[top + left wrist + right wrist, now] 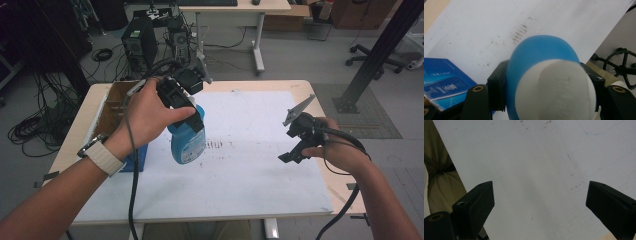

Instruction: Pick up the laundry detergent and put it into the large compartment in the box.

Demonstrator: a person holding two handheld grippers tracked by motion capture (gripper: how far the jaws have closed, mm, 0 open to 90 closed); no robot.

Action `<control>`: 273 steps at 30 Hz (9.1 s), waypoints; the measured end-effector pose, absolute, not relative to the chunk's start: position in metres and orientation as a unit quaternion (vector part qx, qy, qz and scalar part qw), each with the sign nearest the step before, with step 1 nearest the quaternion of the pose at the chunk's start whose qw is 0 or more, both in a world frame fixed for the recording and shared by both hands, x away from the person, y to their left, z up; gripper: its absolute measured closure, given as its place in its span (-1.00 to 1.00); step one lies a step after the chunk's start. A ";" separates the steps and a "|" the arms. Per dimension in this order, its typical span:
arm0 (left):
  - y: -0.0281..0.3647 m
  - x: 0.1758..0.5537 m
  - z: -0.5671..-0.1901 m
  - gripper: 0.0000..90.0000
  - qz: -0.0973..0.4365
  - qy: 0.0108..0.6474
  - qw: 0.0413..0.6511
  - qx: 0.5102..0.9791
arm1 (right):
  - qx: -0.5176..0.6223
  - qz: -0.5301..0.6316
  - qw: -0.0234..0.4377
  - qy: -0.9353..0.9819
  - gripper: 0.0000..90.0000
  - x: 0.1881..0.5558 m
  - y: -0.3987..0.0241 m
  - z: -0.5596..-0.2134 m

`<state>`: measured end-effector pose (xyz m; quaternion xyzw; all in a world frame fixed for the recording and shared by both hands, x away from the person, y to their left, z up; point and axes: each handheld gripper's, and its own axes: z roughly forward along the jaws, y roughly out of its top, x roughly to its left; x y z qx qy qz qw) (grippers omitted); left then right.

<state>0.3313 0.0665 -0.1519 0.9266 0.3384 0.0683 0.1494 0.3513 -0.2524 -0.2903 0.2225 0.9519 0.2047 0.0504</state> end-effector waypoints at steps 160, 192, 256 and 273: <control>0.260 0.398 -0.116 -0.17 0.121 0.683 0.128 0.709 | 0.208 0.201 0.046 0.956 -0.80 0.365 -0.239 -0.295; 0.264 0.413 -0.177 -0.17 0.117 0.679 0.123 0.715 | 0.214 0.198 0.044 0.956 -0.80 0.366 -0.239 -0.296; 0.257 0.423 -0.262 -0.17 0.113 0.671 0.101 0.726 | 0.226 0.198 0.037 0.953 -0.80 0.364 -0.245 -0.303; 0.258 0.424 -0.277 -0.17 0.103 0.671 0.097 0.728 | 0.227 0.199 0.035 0.953 -0.80 0.364 -0.245 -0.305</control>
